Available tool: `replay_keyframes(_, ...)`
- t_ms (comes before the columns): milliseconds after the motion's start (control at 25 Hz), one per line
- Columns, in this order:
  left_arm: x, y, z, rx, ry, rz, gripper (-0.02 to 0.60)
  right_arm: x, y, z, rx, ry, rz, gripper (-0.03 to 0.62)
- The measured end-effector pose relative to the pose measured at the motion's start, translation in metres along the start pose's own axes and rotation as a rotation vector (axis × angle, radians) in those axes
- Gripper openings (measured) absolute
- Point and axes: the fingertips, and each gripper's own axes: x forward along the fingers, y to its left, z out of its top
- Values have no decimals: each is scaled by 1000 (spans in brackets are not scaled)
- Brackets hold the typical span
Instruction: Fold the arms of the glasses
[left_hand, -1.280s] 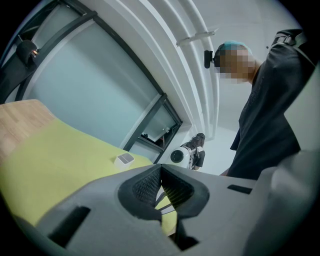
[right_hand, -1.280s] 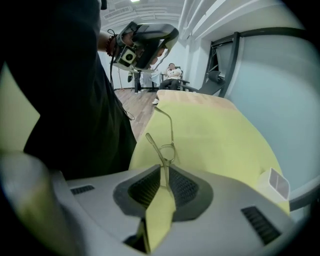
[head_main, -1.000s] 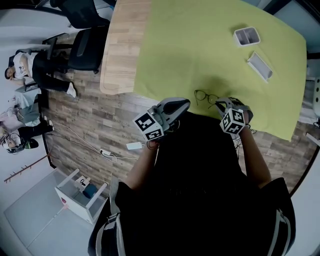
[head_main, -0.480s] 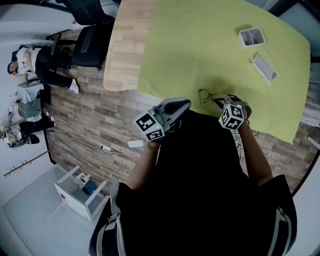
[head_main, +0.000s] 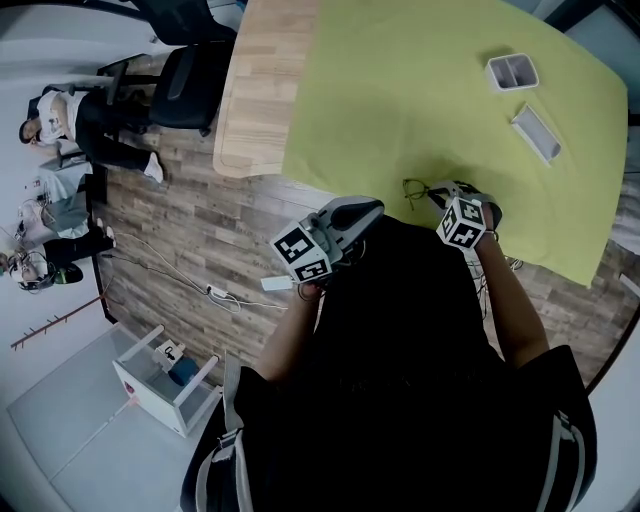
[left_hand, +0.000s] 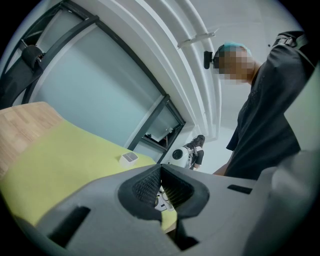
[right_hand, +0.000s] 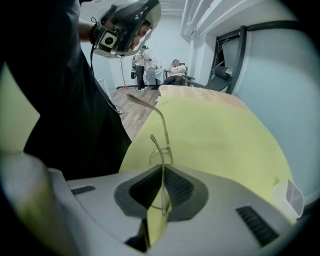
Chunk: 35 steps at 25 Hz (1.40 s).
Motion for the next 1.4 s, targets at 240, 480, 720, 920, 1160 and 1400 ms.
replay_keyframes(240,-7,-2,-2,3,7,-2,18,14,2,-1,6,19,19,34)
replay_keyframes(480,-12,-1,-3,2,15,0,18,28,4,-2,18,37,35,34)
replay_keyframes(720,-16,-3,-5,3,28,-2,18,32,5,-4,33,42,51,34)
replay_keyframes(920,-19,-3,-7,-4,25,2,18,31,6,-2,62,23,52,34)
replay_keyframes(1160,-16,-2,-9,-5,27,-1,18,13,5,9,138,-74,38,35)
replay_keyframes(1400,-10,-3,-9,-4,15,-15,18,-11,14,20,151,-119,17,35)
